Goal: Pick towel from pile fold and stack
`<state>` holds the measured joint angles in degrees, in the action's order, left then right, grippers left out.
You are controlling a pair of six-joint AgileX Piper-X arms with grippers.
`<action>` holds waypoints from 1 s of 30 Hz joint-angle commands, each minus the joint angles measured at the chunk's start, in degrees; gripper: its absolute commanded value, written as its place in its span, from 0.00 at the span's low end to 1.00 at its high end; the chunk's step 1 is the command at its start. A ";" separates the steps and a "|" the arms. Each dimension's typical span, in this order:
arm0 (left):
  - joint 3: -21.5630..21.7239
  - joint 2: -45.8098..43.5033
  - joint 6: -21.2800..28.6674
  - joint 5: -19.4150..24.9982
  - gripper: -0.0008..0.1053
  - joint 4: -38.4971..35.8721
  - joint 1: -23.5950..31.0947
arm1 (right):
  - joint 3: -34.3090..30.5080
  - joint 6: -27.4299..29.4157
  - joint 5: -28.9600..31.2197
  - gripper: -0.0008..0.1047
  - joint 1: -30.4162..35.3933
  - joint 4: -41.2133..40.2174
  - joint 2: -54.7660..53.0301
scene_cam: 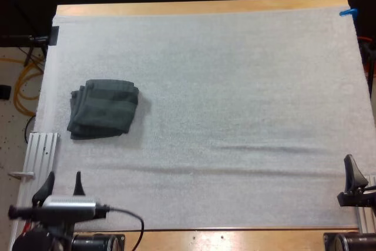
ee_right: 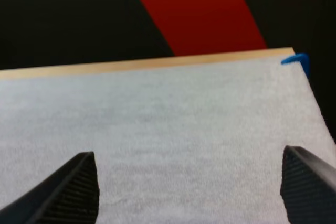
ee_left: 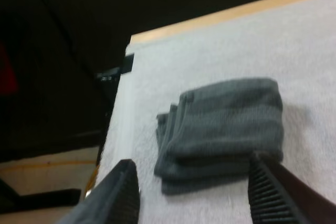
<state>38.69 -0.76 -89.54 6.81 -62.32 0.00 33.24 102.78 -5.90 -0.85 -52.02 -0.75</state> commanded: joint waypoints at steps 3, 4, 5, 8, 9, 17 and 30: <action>-4.53 -8.02 -2.47 -0.21 0.44 7.07 0.00 | -0.95 1.77 -0.84 0.67 0.01 0.71 -2.16; -5.87 -7.95 -3.21 -0.22 0.44 8.46 0.00 | -1.37 1.97 -0.83 0.67 0.01 0.69 -2.16; -6.64 -7.94 -3.75 -0.22 0.44 8.99 0.00 | -1.58 1.99 -0.83 0.67 0.01 0.69 -2.16; -9.19 -7.94 -5.85 -1.51 0.44 9.59 0.00 | -2.36 1.98 -0.83 0.67 0.01 -0.82 -2.00; -9.73 -7.94 -6.18 -2.46 0.44 9.59 0.00 | -2.68 1.98 -0.83 0.67 0.01 -1.52 -2.00; -11.68 -7.94 -6.65 -4.95 0.44 8.52 0.00 | -4.03 1.98 -0.83 0.67 0.01 -4.06 -2.00; -11.67 -7.94 -6.65 -4.94 0.44 8.51 0.00 | -4.03 1.44 -0.31 0.67 0.01 -5.24 -2.00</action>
<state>27.03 -0.77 -95.51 2.02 -53.86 0.00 29.00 104.15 -6.08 -0.85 -56.83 -0.65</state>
